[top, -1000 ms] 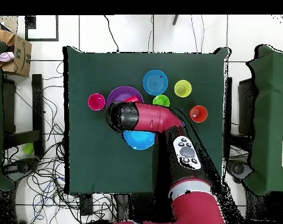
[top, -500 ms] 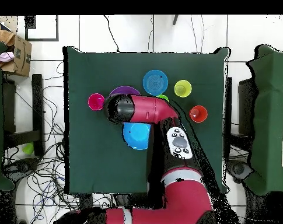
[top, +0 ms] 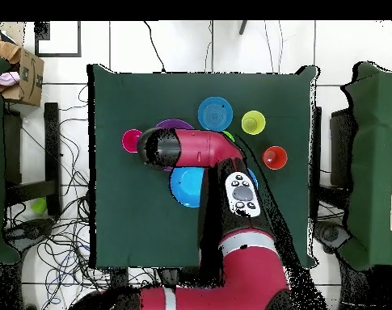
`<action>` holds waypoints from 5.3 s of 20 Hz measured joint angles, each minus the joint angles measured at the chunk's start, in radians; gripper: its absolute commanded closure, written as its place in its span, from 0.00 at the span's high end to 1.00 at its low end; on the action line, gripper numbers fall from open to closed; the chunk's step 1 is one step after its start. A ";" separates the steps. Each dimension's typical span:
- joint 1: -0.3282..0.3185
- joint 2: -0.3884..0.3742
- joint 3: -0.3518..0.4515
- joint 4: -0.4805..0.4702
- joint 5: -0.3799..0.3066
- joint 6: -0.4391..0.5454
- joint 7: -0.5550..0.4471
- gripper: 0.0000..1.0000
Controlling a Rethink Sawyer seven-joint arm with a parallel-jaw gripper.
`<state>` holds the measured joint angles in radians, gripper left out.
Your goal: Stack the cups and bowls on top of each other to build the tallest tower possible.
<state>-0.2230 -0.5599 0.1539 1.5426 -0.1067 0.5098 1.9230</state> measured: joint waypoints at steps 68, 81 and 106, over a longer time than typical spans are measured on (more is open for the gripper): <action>0.593 -0.042 -0.426 -0.102 -0.627 0.026 0.000 1.00; 0.906 0.167 -0.711 -0.194 -0.946 -0.005 0.256 1.00; 0.910 0.382 -0.728 -0.258 -0.763 -0.005 0.423 1.00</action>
<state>0.6871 -0.1776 -0.5738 1.2846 -0.8697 0.5051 2.3465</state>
